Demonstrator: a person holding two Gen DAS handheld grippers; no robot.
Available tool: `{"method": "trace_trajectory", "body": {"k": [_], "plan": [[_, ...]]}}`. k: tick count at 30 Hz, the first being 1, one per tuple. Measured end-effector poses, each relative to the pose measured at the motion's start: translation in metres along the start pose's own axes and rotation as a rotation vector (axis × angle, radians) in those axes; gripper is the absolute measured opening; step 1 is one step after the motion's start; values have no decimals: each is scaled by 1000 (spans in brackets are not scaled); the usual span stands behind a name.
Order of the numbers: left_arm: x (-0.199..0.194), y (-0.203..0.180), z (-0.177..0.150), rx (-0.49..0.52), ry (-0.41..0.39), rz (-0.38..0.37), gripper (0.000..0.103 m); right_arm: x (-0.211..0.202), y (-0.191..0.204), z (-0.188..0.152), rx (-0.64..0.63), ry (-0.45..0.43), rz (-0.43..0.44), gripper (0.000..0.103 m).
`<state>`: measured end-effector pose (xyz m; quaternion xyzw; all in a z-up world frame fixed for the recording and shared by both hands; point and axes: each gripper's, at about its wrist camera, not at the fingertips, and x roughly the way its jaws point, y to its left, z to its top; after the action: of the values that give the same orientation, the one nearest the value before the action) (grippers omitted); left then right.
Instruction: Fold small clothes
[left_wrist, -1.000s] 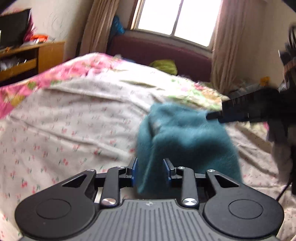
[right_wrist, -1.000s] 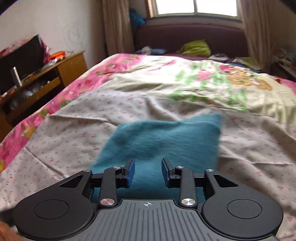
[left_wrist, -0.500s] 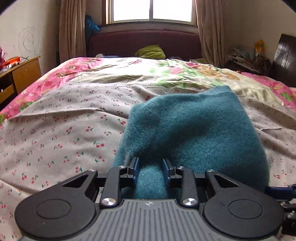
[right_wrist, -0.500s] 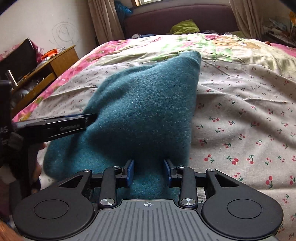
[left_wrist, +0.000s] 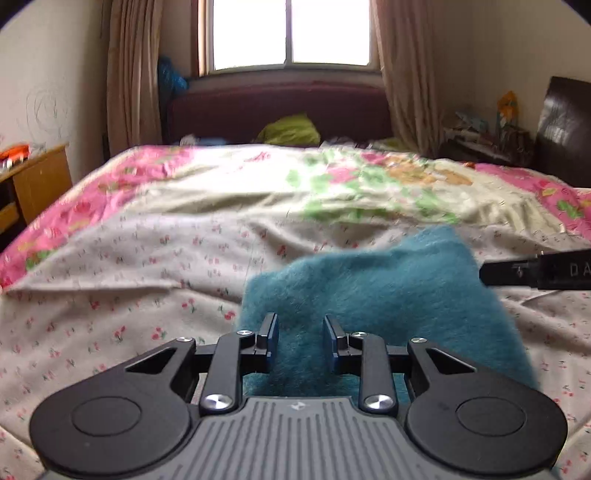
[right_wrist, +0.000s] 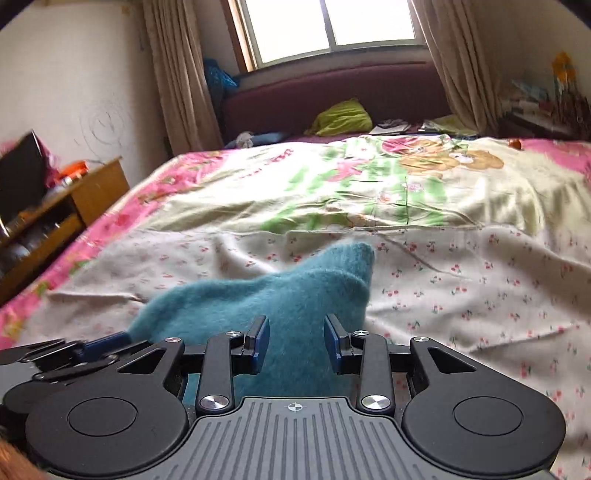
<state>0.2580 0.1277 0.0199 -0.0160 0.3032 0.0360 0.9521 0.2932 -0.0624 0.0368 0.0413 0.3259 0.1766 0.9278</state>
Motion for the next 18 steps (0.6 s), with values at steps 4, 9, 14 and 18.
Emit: {"method": "trace_trajectory", "body": {"k": [4, 9, 14, 18], "plan": [[22, 8, -9, -28, 20, -3, 42, 35, -2, -9, -24, 39, -33, 33], [34, 12, -8, -49, 44, -17, 42, 53, -12, -14, 20, 79, -45, 33], [21, 8, -1, -24, 49, -6, 42, 21, -7, -4, 34, 60, -56, 34], [-10, 14, -1, -53, 37, -13, 42, -28, -1, -15, -5, 10, -31, 34]]}}
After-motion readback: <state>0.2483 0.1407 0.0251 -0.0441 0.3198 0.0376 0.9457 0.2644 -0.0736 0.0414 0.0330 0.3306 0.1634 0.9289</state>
